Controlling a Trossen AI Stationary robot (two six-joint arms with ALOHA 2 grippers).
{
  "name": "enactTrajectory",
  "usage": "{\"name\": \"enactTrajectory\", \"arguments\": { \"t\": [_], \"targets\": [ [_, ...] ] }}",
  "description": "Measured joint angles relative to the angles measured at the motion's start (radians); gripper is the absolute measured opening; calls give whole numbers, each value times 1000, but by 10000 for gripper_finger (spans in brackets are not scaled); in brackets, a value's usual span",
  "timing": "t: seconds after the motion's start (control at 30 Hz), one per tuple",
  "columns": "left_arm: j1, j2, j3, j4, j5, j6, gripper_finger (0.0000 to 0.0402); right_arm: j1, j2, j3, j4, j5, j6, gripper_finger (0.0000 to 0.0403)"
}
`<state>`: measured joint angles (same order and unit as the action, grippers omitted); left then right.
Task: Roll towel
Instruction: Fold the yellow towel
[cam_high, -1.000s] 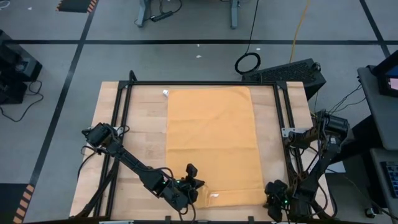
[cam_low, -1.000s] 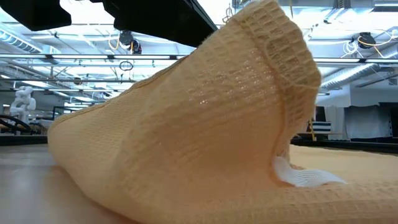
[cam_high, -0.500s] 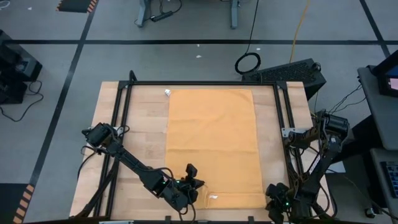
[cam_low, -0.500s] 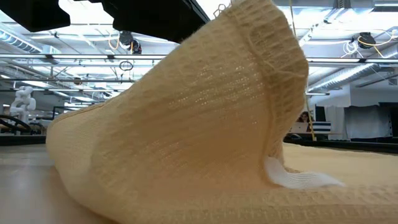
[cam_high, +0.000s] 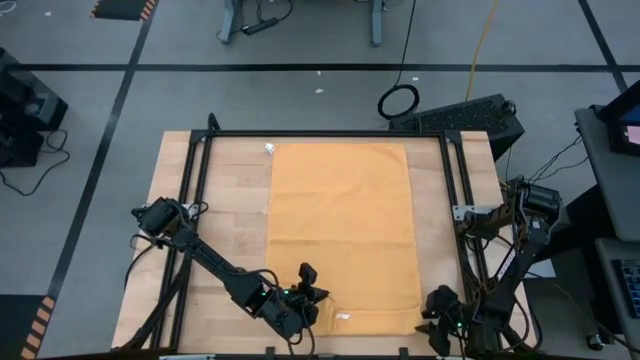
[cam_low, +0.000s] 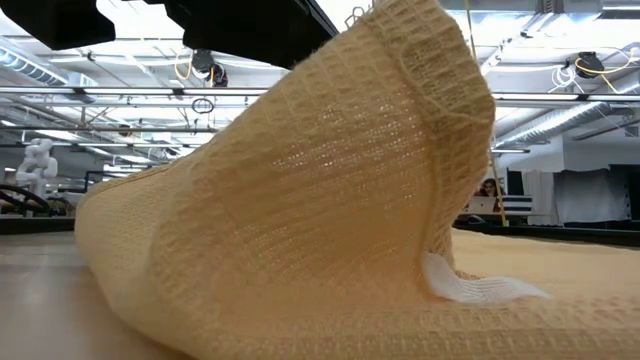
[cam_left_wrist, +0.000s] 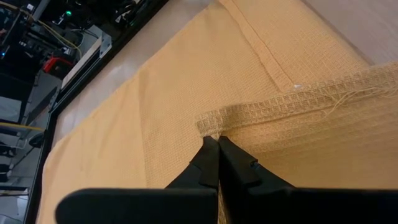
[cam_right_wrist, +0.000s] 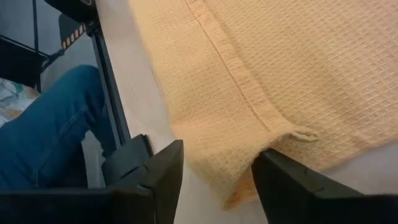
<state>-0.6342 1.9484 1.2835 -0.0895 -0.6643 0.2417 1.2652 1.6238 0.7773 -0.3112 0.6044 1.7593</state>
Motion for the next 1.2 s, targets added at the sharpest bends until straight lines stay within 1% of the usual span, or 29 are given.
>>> {"name": "enactTrajectory", "arguments": {
  "t": [0.13, 0.3, 0.47, 0.6, 0.7, 0.77, 0.9, 1.0, 1.07, 1.2],
  "targets": [
    [0, 0, 0, 0, 0, 0, 0, 0, 0, 0, -14, 7, 136, 172],
    [0, 0, 0, 0, 0, 0, 0, 8, 0, 0, -23, -21, 251, 197],
    [0, 0, 0, 0, 0, -1, 0, 13, 0, 0, -25, -21, 261, 216],
    [0, 0, 0, 0, 0, 0, 0, 13, 0, 0, -13, 26, 206, 208],
    [-1, 0, 0, 1, 0, 0, 0, 13, 0, 0, -9, 26, 139, 187],
    [-1, 0, 0, 2, 0, 0, 0, 13, 0, 0, -6, 25, 91, 162],
    [-9, 0, 0, 2, -13, 0, 0, 13, 0, 0, 12, 20, 24, 83],
    [-22, 0, 0, 2, -40, 8, 0, 13, 0, 0, 82, -2, -49, 21],
    [-33, 0, 0, 2, -47, 8, 0, 13, 0, 0, 141, -14, -111, 8],
    [-59, 0, 0, 7, -48, 9, 0, 13, 0, 0, 237, -43, -197, 20]
  ]
}}
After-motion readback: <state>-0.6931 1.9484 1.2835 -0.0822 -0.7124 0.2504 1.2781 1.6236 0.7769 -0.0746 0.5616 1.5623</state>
